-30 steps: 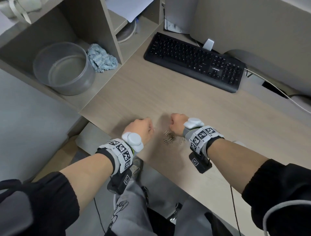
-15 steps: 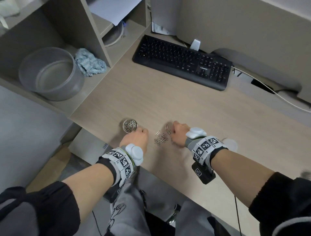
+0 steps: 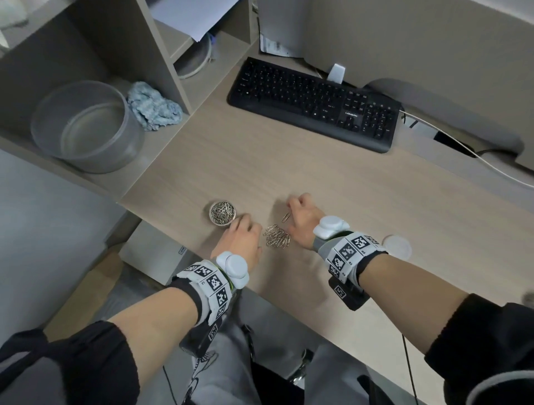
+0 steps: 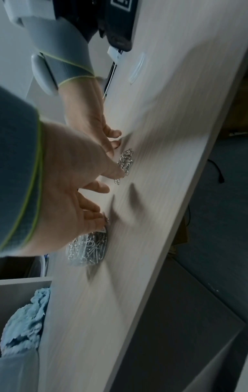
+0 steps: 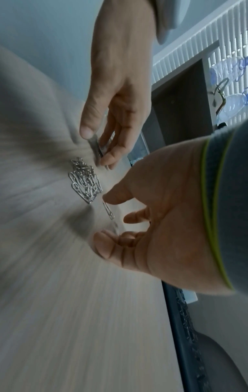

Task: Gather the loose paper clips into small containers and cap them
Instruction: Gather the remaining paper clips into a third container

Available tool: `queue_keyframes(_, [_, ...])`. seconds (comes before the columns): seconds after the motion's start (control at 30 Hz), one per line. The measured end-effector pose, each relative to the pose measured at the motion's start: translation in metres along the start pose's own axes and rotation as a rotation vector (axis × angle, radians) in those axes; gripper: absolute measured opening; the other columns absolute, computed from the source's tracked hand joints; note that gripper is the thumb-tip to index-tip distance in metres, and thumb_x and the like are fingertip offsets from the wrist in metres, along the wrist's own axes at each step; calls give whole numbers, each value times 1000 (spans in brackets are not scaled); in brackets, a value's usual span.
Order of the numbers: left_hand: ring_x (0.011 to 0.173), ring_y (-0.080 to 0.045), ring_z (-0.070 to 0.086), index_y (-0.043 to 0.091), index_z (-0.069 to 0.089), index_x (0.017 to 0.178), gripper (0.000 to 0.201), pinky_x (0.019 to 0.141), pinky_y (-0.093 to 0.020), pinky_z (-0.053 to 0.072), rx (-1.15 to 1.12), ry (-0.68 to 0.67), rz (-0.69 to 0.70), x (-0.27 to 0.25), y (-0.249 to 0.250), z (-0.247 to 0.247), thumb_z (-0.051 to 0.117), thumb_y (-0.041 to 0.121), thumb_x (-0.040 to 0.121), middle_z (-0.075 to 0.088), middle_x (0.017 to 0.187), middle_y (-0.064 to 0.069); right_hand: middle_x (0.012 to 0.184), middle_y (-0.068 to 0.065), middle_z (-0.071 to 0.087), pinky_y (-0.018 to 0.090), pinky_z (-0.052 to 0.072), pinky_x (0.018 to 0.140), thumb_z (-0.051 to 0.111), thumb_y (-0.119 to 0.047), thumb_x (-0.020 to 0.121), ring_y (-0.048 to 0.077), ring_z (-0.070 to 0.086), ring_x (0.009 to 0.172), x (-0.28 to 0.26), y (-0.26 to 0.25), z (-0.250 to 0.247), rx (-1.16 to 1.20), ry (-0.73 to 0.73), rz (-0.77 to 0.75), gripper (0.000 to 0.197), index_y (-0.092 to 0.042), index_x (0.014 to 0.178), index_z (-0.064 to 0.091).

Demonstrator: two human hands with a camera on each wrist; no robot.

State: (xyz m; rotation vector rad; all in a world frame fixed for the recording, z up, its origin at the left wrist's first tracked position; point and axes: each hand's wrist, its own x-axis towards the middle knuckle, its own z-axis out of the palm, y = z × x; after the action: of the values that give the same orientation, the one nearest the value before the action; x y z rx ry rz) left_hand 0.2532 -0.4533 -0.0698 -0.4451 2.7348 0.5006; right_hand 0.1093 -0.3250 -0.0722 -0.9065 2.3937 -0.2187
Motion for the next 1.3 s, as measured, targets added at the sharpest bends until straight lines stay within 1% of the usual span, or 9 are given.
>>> queue_keyframes(0.2, [133,-28,36,9,52,129,43,110,-38,34,-145,-41,51,3,7,4,63,20,89,42,143,-8,119,11,45,40,47,78,53,-10,88,35,56,95,-7,-2,11,-55,-67,-162,33,-10,120,53])
queue_keyframes(0.33, [117,-26,46,10,58,119,35,102,-39,40,-209,32,104,6,12,-1,66,13,85,52,126,-6,118,9,45,40,47,80,52,-10,86,35,56,97,-15,4,12,-42,-117,-182,36,-13,121,53])
queue_keyframes(0.4, [108,-28,50,12,56,115,36,94,-41,44,-202,79,39,9,11,-4,69,14,82,49,118,-7,121,9,43,39,46,78,57,-14,84,35,56,97,-17,8,12,-39,-114,-157,39,-13,122,51])
queue_keyframes(0.5, [103,-32,58,9,44,126,57,86,-36,46,-160,-32,-112,13,15,-8,76,24,80,41,125,-10,122,10,42,34,42,72,63,-20,80,34,56,98,-16,8,13,-77,-118,-141,48,-13,125,47])
queue_keyframes(0.6, [101,-29,61,7,39,132,67,81,-33,46,-67,-107,-125,18,21,-4,76,30,81,39,129,-10,121,9,47,32,40,70,66,-22,81,34,58,96,-13,4,12,-82,-129,-138,48,-15,123,44])
queue_keyframes(0.77, [102,-36,63,10,41,128,59,84,-42,48,-68,-129,-131,32,29,-1,74,28,83,39,129,-10,85,5,55,33,43,64,58,-19,85,31,58,76,-12,-1,4,10,-148,-96,30,-20,112,45])
queue_keyframes(0.97, [106,-40,61,9,47,124,42,86,-44,46,-76,-161,-103,41,31,-1,67,19,88,47,124,-11,90,6,61,39,51,67,57,-21,84,31,57,75,-12,-3,7,76,-159,-26,27,-28,106,45])
queue_keyframes(1.13, [105,-36,61,12,55,116,30,87,-43,51,-125,-187,-97,46,28,2,64,16,87,54,115,-9,81,-4,53,42,55,73,56,-29,83,28,57,76,-9,-4,5,127,-206,-11,24,-42,83,36])
queue_keyframes(1.3, [96,-36,64,17,64,108,24,77,-36,51,-146,-199,-82,49,27,1,58,15,85,61,101,-10,89,-3,51,33,44,69,53,-24,89,25,52,78,-9,-1,-3,63,-242,-56,21,-31,109,55])
